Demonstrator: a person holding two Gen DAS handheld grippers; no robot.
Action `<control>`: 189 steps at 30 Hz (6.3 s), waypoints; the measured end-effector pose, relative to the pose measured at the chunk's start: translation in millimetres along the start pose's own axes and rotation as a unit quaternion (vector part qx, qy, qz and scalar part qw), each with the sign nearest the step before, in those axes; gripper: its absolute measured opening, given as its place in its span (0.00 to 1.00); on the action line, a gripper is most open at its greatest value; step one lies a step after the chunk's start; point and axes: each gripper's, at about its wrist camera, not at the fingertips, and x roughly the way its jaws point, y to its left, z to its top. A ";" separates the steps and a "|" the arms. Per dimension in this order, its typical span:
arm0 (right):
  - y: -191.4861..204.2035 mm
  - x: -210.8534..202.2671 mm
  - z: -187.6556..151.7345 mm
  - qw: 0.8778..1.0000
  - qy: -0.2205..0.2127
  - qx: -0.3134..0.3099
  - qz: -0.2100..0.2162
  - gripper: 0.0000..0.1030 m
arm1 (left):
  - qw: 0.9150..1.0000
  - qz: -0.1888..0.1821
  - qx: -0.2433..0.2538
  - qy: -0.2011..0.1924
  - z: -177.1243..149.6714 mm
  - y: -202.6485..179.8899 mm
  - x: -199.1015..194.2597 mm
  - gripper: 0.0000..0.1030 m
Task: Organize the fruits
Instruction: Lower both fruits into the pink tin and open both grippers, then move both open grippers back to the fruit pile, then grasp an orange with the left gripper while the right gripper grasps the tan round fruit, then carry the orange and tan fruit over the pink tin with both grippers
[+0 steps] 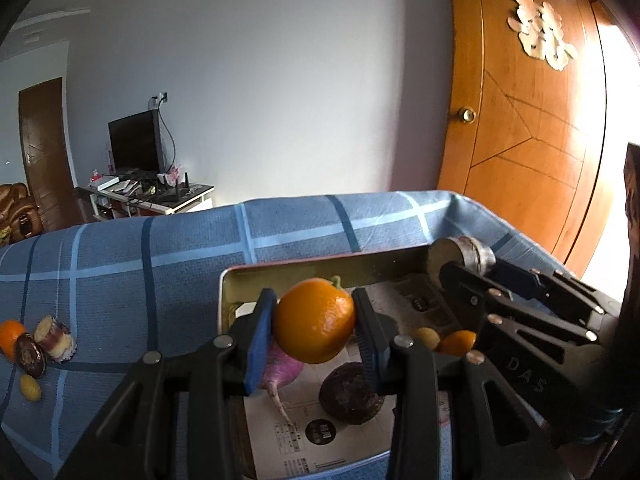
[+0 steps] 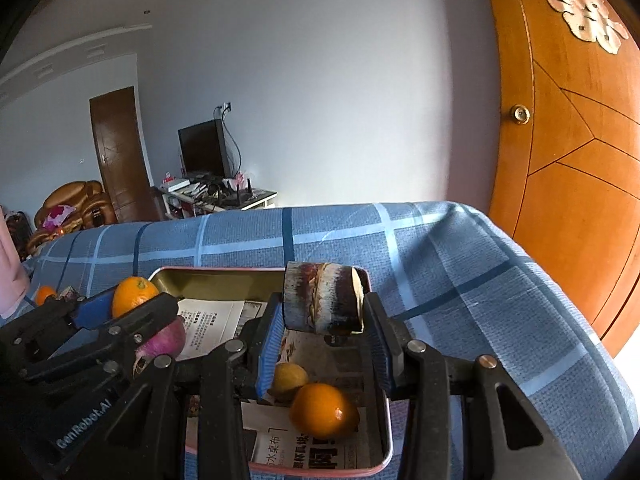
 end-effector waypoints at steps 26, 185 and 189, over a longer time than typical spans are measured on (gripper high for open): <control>-0.1 28.1 0.7 0.997 0.069 0.007 0.027 0.42 | 0.999 0.022 0.013 0.023 1.4 -9.3 11.4 0.40; 244.4 -42.7 -29.5 0.988 -0.069 -0.077 0.113 0.28 | 0.976 0.191 -0.096 -0.046 -61.7 237.5 -108.7 0.46; 237.4 -45.4 -31.7 0.989 -0.069 -0.084 0.105 0.28 | 0.976 0.191 -0.088 -0.047 -62.6 222.1 -116.3 0.46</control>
